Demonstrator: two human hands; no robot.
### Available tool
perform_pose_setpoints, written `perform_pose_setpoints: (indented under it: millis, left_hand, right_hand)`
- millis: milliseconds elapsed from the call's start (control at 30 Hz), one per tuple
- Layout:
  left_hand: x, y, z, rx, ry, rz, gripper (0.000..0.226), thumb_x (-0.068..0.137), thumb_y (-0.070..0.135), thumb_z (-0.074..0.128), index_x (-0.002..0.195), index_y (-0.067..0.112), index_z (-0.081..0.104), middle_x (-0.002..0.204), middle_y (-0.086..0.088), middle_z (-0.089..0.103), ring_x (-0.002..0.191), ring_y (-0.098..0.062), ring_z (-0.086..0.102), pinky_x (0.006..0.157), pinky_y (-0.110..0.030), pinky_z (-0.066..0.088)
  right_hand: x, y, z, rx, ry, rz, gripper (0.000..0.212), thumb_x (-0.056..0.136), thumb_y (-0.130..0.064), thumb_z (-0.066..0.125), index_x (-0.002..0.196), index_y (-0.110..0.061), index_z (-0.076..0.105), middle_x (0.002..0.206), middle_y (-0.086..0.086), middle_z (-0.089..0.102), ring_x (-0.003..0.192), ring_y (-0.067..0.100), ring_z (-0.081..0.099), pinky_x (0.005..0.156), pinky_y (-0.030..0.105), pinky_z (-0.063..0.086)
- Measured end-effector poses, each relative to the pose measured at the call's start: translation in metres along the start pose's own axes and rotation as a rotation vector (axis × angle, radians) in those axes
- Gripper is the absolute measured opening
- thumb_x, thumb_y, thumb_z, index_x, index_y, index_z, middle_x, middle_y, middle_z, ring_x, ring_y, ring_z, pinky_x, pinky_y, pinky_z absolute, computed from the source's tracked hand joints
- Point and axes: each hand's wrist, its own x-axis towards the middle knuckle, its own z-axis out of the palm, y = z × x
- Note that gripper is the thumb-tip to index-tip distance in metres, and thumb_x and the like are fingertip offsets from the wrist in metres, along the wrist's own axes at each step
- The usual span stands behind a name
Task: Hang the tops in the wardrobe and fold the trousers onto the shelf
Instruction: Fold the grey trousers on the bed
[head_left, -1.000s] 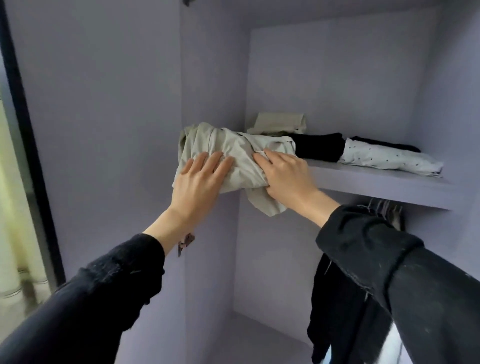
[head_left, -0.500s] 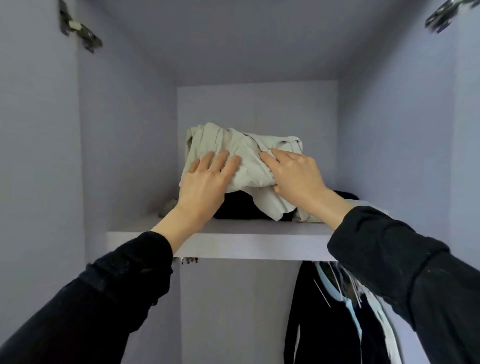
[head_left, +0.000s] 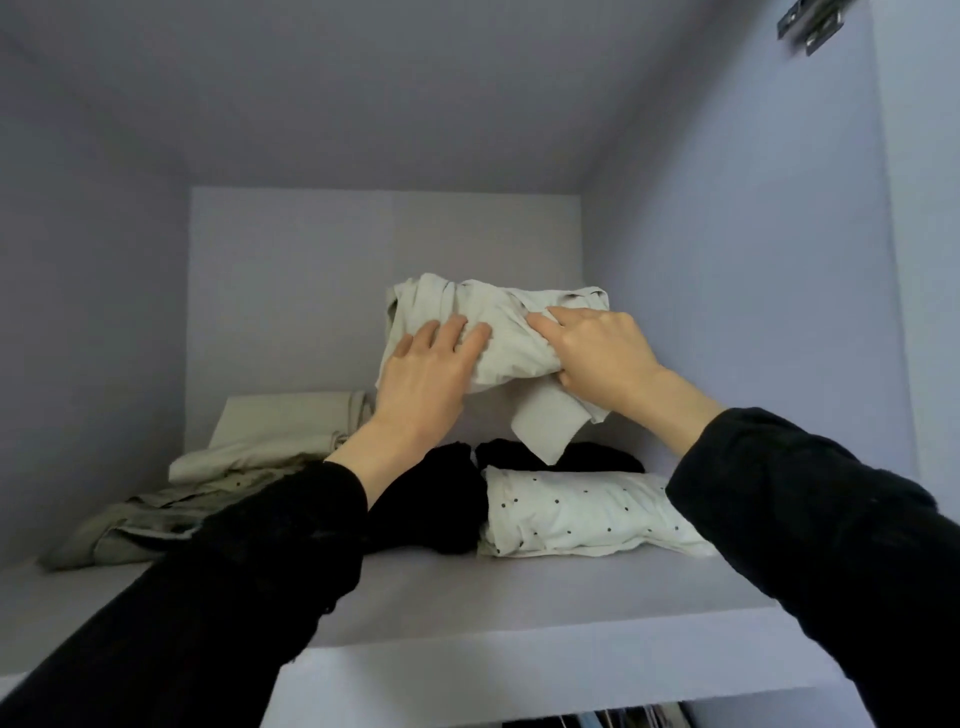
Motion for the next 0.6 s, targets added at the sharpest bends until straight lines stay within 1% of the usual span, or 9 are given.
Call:
perform_pose_setpoints:
  millis: [100, 167, 267, 300, 367, 433, 500, 567, 600]
  left_hand:
    - [0.031, 0.017, 0.045, -0.045, -0.055, -0.070, 0.063, 0.076, -0.005, 0.057, 0.134, 0.016, 0.043, 0.137, -0.008, 0.046, 0.117, -0.032, 0.050, 0.084, -0.040, 0.047]
    - [0.051, 0.025, 0.081, -0.046, -0.071, -0.090, 0.062, 0.082, -0.002, 0.053, 0.138, 0.018, 0.036, 0.141, -0.005, 0.039, 0.122, -0.029, 0.044, 0.088, -0.040, 0.044]
    - [0.065, 0.025, 0.124, -0.030, -0.037, -0.058, 0.065, 0.072, -0.007, 0.061, 0.129, 0.016, 0.039, 0.131, -0.010, 0.049, 0.111, -0.032, 0.053, 0.080, -0.043, 0.049]
    - [0.067, 0.023, 0.143, -0.024, 0.000, -0.056, 0.065, 0.068, -0.008, 0.064, 0.123, 0.016, 0.038, 0.125, -0.012, 0.053, 0.105, -0.034, 0.056, 0.076, -0.043, 0.052]
    - [0.062, 0.025, 0.177, -0.034, 0.001, -0.077, 0.061, 0.069, -0.004, 0.064, 0.119, 0.015, 0.035, 0.123, -0.015, 0.054, 0.103, -0.036, 0.056, 0.078, -0.046, 0.053]
    - [0.049, 0.029, 0.204, -0.031, -0.164, -0.091, 0.067, 0.075, 0.000, 0.064, 0.127, 0.018, 0.026, 0.133, -0.013, 0.044, 0.115, -0.034, 0.049, 0.088, -0.045, 0.048]
    - [0.038, 0.031, 0.214, -0.050, -0.457, -0.070, 0.067, 0.083, 0.002, 0.056, 0.136, 0.021, 0.019, 0.136, -0.008, 0.037, 0.121, -0.031, 0.044, 0.093, -0.042, 0.043]
    - [0.036, 0.028, 0.215, -0.161, -0.754, -0.022, 0.062, 0.087, 0.007, 0.052, 0.139, 0.023, 0.023, 0.131, -0.008, 0.042, 0.119, -0.031, 0.047, 0.091, -0.041, 0.042]
    - [0.038, 0.027, 0.214, -0.224, -0.842, -0.001, 0.061, 0.088, 0.010, 0.052, 0.140, 0.024, 0.023, 0.130, -0.009, 0.044, 0.118, -0.031, 0.048, 0.092, -0.040, 0.041]
  right_hand:
    - [0.016, 0.034, 0.035, -0.084, -0.119, -0.014, 0.054, 0.088, -0.017, 0.049, 0.140, -0.019, 0.036, 0.120, 0.005, 0.056, 0.107, 0.029, 0.056, 0.065, 0.033, 0.032]
    - [0.030, 0.052, 0.066, -0.137, -0.171, -0.024, 0.053, 0.087, -0.016, 0.051, 0.139, -0.018, 0.036, 0.120, 0.005, 0.056, 0.106, 0.028, 0.057, 0.066, 0.033, 0.033]
    - [0.043, 0.062, 0.110, -0.199, -0.030, -0.058, 0.052, 0.061, -0.008, 0.073, 0.112, -0.010, 0.062, 0.091, 0.011, 0.066, 0.076, 0.031, 0.065, 0.060, 0.032, 0.046]
    - [0.045, 0.063, 0.129, -0.224, 0.080, -0.048, 0.044, 0.057, -0.006, 0.073, 0.101, -0.009, 0.067, 0.084, 0.012, 0.067, 0.070, 0.030, 0.065, 0.062, 0.034, 0.050]
    - [0.046, 0.060, 0.166, -0.221, 0.142, -0.049, 0.027, 0.072, -0.009, 0.056, 0.096, -0.010, 0.069, 0.091, 0.014, 0.069, 0.077, 0.031, 0.066, 0.074, 0.040, 0.053]
    - [0.035, 0.051, 0.199, -0.190, 0.108, -0.117, 0.033, 0.080, -0.009, 0.041, 0.099, -0.011, 0.068, 0.099, 0.014, 0.069, 0.085, 0.032, 0.066, 0.081, 0.044, 0.052]
    - [0.019, 0.042, 0.216, -0.107, -0.108, -0.169, 0.037, 0.083, -0.007, 0.041, 0.113, -0.013, 0.062, 0.106, 0.013, 0.065, 0.095, 0.031, 0.063, 0.085, 0.042, 0.047]
    - [0.007, 0.041, 0.231, 0.138, -0.484, -0.128, 0.043, 0.088, -0.012, 0.046, 0.130, -0.020, 0.048, 0.121, 0.009, 0.059, 0.110, 0.028, 0.056, 0.087, 0.037, 0.041]
    - [0.004, 0.043, 0.232, 0.274, -0.656, -0.058, 0.044, 0.089, -0.017, 0.048, 0.132, -0.024, 0.044, 0.127, 0.006, 0.056, 0.114, 0.027, 0.053, 0.088, 0.034, 0.040]
